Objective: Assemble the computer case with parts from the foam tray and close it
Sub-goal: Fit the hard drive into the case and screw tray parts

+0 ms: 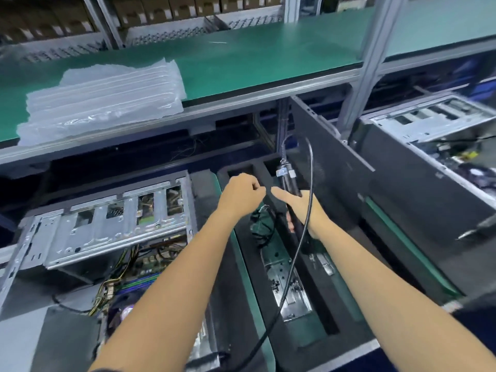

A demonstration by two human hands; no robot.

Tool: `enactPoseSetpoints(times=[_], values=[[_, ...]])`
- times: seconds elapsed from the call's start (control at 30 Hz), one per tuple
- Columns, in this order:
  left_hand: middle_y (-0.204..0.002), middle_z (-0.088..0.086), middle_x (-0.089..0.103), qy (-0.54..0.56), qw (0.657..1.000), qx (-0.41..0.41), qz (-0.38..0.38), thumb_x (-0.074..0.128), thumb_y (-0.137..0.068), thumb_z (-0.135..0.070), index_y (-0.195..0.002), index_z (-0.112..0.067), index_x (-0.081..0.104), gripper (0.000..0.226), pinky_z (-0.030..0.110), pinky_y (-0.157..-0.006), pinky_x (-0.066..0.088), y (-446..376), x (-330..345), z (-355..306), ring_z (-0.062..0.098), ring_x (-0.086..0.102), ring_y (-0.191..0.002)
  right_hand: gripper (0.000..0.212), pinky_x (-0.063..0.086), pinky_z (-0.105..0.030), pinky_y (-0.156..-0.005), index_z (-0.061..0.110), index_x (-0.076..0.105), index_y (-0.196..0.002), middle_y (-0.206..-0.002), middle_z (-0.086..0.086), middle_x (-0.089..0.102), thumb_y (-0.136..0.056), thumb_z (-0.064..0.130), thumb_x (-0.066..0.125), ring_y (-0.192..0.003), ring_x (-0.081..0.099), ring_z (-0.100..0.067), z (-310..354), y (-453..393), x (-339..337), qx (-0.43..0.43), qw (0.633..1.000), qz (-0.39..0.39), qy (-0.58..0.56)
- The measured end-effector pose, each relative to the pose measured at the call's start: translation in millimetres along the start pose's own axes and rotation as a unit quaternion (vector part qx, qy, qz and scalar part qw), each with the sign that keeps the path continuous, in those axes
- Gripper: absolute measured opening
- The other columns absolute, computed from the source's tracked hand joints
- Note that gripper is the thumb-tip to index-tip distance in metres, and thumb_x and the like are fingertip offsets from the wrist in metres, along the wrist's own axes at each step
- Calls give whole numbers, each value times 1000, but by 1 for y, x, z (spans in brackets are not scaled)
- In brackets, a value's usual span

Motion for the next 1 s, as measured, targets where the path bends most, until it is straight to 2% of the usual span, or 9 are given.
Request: enactPoseSetpoints(times=[0.2, 0.3, 0.4, 0.53, 0.67, 0.73, 0.8, 0.87, 1.0], values=[[-91, 4, 57, -19, 995, -102, -11, 48, -88, -9, -89, -10, 63, 14, 33, -69, 47, -5, 28, 21, 23, 52, -80, 77, 44, -30, -43, 8, 47, -121, -56, -11, 53, -71, 57, 80, -40, 48, -22, -36, -3, 23, 81, 995, 40, -43], [-95, -1, 52, 0, 986, -130, -107, 45, -93, -13, -110, -13, 52, 19, 33, -69, 43, -3, 9, 28, 20, 52, -83, 72, 50, -27, -46, 8, 59, -111, -63, -8, 58, -70, 63, 77, -41, 56, -20, -45, -5, 52, 126, 989, 52, -53], [-93, -1, 55, 23, 976, -112, -186, 40, -97, -22, -101, -19, 46, 8, 30, -66, 36, -1, -20, 33, 18, 52, -81, 77, 51, -29, -44, 10, 57, -117, -63, -12, 59, -67, 65, 78, -41, 57, -23, -56, -4, 90, 177, 978, 95, -55], [-100, 1, 52, -18, 976, -44, -213, 41, -96, -31, -100, -16, 51, 19, 35, -76, 41, 5, -39, 32, 20, 49, -92, 86, 54, -39, -70, 1, 50, -135, -105, -16, 62, -79, 63, 68, -73, 64, -29, -70, -7, 138, 205, 971, 118, 16], [-112, 5, 52, -162, 978, 66, -110, 48, -94, -32, -115, -14, 54, 28, 37, -86, 36, 7, -24, 30, 23, 45, -102, 52, 38, -29, -74, -1, 59, -125, -123, -18, 63, -100, 43, 48, -107, 61, -30, -72, -7, 162, 128, 962, 112, 213], [-105, 6, 57, -206, 975, 83, 0, 48, -94, -27, -102, -13, 58, 19, 39, -83, 41, 7, -3, 35, 26, 51, -99, 28, 38, -28, -75, 6, 64, -100, -119, -19, 63, -104, 24, 42, -116, 59, -34, -72, -3, 167, 72, 951, 119, 276], [-95, 8, 61, -216, 968, 61, 111, 48, -96, -28, -87, -10, 57, 22, 39, -76, 46, 8, 18, 45, 28, 55, -90, 29, 43, -34, -85, 18, 47, -78, -120, -20, 62, -104, 11, 38, -118, 57, -35, -71, 3, 169, 33, 946, 117, 300], [-93, 9, 63, -235, 961, 36, 142, 48, -96, -28, -83, -9, 55, 24, 38, -73, 48, 5, 27, 53, 29, 58, -87, 20, 45, -34, -92, 18, 54, -96, -129, -20, 59, -104, 12, 38, -121, 54, -35, -74, 8, 168, 23, 950, 100, 295], [-92, 13, 62, -188, 971, -14, 144, 50, -93, -17, -84, -4, 57, 18, 38, -68, 50, -4, 38, 61, 31, 59, -80, 41, 43, -39, -100, 9, 46, -139, -138, -16, 51, -102, 25, 42, -127, 48, -34, -71, 2, 161, 7, 897, 101, 430]])
Point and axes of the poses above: each hand's wrist, its own y-axis away from the middle knuckle, its own x-axis out of the palm, z = x × y, the point moved 6 cm from there along -y, towards the middle knuckle
